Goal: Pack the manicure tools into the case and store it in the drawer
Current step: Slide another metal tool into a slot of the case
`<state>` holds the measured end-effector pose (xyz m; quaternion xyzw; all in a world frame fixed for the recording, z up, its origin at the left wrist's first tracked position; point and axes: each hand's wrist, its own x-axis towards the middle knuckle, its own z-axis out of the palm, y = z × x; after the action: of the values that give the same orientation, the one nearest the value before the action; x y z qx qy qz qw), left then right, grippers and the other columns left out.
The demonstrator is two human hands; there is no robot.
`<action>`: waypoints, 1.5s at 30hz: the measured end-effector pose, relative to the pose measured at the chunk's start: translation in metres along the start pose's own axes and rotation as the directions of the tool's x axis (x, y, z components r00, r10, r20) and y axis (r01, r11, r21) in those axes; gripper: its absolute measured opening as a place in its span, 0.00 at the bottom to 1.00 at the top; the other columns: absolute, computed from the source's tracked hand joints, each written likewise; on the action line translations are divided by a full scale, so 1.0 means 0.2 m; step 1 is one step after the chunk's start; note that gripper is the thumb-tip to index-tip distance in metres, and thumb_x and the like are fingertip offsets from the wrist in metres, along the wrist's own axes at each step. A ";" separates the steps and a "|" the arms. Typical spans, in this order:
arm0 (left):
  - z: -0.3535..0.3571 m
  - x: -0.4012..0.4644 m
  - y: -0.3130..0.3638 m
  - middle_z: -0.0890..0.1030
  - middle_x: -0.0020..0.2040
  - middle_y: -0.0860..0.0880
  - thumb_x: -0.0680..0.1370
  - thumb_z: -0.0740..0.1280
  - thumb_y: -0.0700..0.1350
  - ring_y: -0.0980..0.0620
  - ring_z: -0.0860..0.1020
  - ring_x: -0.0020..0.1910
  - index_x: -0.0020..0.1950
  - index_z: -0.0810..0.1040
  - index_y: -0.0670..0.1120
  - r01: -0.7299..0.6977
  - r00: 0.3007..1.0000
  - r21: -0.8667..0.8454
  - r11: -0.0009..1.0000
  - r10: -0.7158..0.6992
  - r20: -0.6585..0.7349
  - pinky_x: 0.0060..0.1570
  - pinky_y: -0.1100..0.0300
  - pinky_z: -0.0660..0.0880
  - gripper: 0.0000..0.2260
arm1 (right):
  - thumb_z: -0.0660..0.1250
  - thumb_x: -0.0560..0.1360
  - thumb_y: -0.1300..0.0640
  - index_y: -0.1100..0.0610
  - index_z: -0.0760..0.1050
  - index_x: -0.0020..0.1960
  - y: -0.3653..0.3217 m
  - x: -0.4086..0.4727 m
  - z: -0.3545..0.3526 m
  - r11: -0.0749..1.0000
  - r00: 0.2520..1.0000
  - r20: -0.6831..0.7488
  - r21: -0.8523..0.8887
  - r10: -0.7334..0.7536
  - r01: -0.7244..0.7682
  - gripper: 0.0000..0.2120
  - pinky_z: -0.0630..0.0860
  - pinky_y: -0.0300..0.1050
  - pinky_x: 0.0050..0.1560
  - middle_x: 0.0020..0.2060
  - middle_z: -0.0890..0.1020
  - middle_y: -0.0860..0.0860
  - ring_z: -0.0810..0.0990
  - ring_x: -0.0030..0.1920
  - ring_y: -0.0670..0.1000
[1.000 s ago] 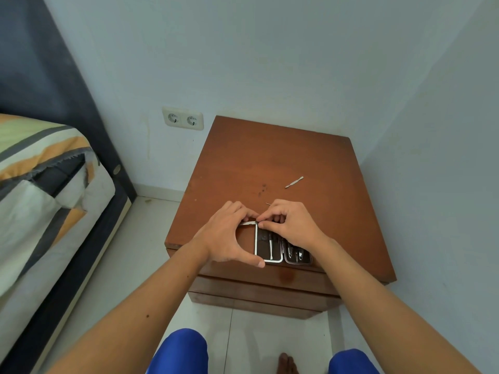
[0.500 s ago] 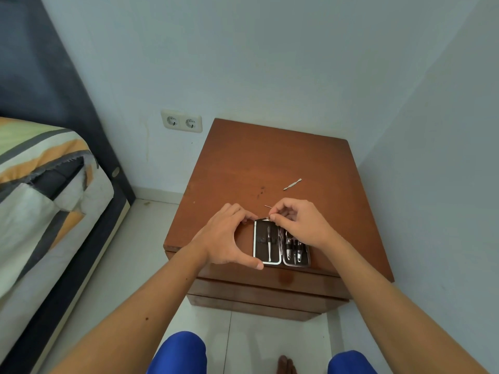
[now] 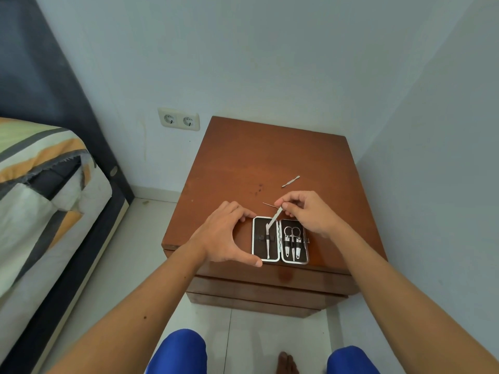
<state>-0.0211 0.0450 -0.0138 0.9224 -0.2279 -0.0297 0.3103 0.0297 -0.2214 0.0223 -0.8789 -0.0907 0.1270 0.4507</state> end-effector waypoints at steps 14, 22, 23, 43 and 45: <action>0.01 0.00 0.00 0.70 0.55 0.63 0.56 0.77 0.79 0.59 0.69 0.56 0.71 0.73 0.59 -0.004 1.000 0.006 1.000 0.004 -0.009 0.56 0.65 0.69 0.48 | 0.69 0.82 0.60 0.50 0.87 0.52 -0.13 0.08 0.00 0.885 0.970 0.218 -0.424 -0.106 0.192 0.09 0.76 0.42 0.56 0.48 0.84 0.44 0.81 0.50 0.46; 0.01 0.00 -0.01 0.71 0.55 0.62 0.56 0.78 0.78 0.58 0.70 0.57 0.70 0.74 0.59 -0.014 1.000 0.005 1.000 0.014 -0.023 0.56 0.69 0.66 0.48 | 0.75 0.78 0.58 0.49 0.87 0.54 -0.05 0.02 0.03 0.922 0.978 0.135 -0.335 -0.157 0.194 0.07 0.73 0.31 0.47 0.46 0.83 0.42 0.80 0.42 0.39; 0.01 0.00 -0.01 0.71 0.55 0.62 0.56 0.78 0.78 0.59 0.70 0.57 0.70 0.74 0.59 -0.014 1.000 0.006 1.000 0.014 -0.023 0.56 0.70 0.66 0.48 | 0.75 0.78 0.57 0.49 0.87 0.56 -0.04 0.00 0.03 0.928 0.980 0.098 -0.317 -0.172 0.195 0.07 0.73 0.31 0.47 0.46 0.83 0.42 0.80 0.43 0.40; 0.01 0.00 0.00 0.69 0.54 0.66 0.55 0.77 0.79 0.60 0.69 0.57 0.70 0.73 0.60 0.008 1.000 0.007 1.000 -0.008 -0.013 0.56 0.68 0.67 0.48 | 0.76 0.68 0.35 0.47 0.81 0.68 0.07 -0.21 0.10 0.881 0.959 0.102 -0.379 -0.265 0.284 0.32 0.72 0.42 0.62 0.56 0.70 0.42 0.73 0.59 0.47; 0.02 0.00 0.00 0.69 0.54 0.66 0.55 0.77 0.80 0.61 0.69 0.58 0.70 0.73 0.60 0.008 1.000 0.005 1.000 -0.008 -0.013 0.56 0.68 0.67 0.48 | 0.75 0.67 0.34 0.46 0.81 0.67 0.06 -0.21 0.10 0.879 0.959 0.110 -0.383 -0.261 0.284 0.31 0.72 0.43 0.62 0.56 0.70 0.41 0.73 0.60 0.48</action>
<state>-0.0214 0.0437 -0.0169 0.9243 -0.2222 -0.0242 0.3094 -0.0154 -0.2245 0.0068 -0.9262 -0.2495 0.0656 0.2749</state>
